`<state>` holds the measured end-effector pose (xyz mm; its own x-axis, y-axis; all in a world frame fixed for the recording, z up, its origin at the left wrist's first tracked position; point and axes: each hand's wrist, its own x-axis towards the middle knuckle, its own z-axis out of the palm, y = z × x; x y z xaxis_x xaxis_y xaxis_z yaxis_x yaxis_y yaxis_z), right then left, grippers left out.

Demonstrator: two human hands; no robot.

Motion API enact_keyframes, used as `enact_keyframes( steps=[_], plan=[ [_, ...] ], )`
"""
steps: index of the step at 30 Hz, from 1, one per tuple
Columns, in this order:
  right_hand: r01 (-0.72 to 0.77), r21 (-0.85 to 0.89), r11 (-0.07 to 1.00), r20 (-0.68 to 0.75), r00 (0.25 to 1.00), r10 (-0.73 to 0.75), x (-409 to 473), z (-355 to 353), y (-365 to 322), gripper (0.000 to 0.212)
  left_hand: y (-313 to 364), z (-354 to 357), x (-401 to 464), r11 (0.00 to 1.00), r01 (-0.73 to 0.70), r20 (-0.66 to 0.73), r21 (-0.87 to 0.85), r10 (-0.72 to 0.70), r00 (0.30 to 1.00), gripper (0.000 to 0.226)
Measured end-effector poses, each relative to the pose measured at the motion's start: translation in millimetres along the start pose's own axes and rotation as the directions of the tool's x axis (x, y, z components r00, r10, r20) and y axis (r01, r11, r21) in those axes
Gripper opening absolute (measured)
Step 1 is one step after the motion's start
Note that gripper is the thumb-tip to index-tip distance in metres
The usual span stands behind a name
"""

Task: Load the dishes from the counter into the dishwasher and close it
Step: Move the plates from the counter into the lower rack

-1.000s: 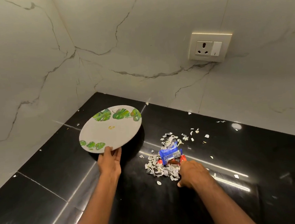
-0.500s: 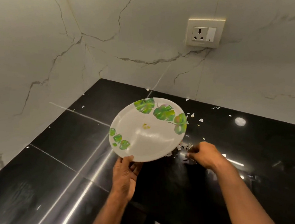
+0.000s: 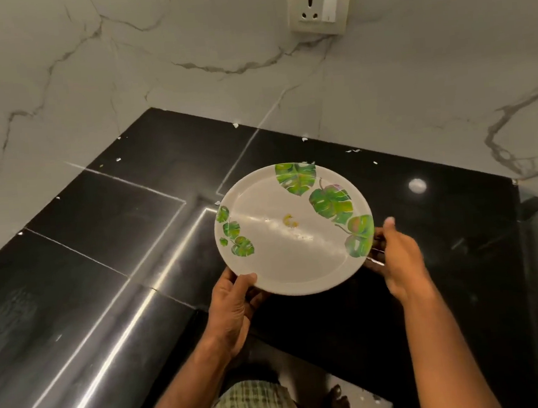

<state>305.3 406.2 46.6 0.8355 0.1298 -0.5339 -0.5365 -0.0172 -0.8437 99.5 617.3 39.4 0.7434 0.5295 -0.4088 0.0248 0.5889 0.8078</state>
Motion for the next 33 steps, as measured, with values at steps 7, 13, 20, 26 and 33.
enact_keyframes(
  steps=[7, 13, 20, 26, 33],
  plan=[
    [0.125, -0.107, 0.986, -0.151, 0.979, -0.141, -29.5, -39.8, -10.4, 0.03, -7.9, 12.8, 3.2, 0.987, 0.072, 0.261, 0.144, -0.108, 0.959, 0.044],
    [0.266, -0.225, 0.937, -0.423, 0.84, -0.34, -53.3, -62.6, 1.0, 0.03, -4.6, 20.3, 16.4, 0.895, -0.031, 0.432, 0.445, -0.185, 0.883, 0.046],
    [0.325, -0.197, 0.925, -0.62, 0.689, -0.375, -114.8, -88.6, 32.4, 0.033, -18.5, 27.4, 16.5, 0.836, -0.068, 0.475, 0.544, -0.241, 0.846, 0.035],
    [0.277, -0.235, 0.932, -0.758, 0.548, -0.354, -183.9, -132.4, 79.8, 0.045, -37.3, 57.1, -10.9, 0.811, -0.195, 0.601, 0.551, -0.224, 0.767, 0.028],
    [0.246, -0.216, 0.945, -0.858, 0.414, -0.304, -242.3, -184.1, 98.1, 0.042, -66.0, 107.0, -48.2, 0.751, -0.387, 0.73, 0.535, -0.179, 0.66, 0.027]
  ],
)
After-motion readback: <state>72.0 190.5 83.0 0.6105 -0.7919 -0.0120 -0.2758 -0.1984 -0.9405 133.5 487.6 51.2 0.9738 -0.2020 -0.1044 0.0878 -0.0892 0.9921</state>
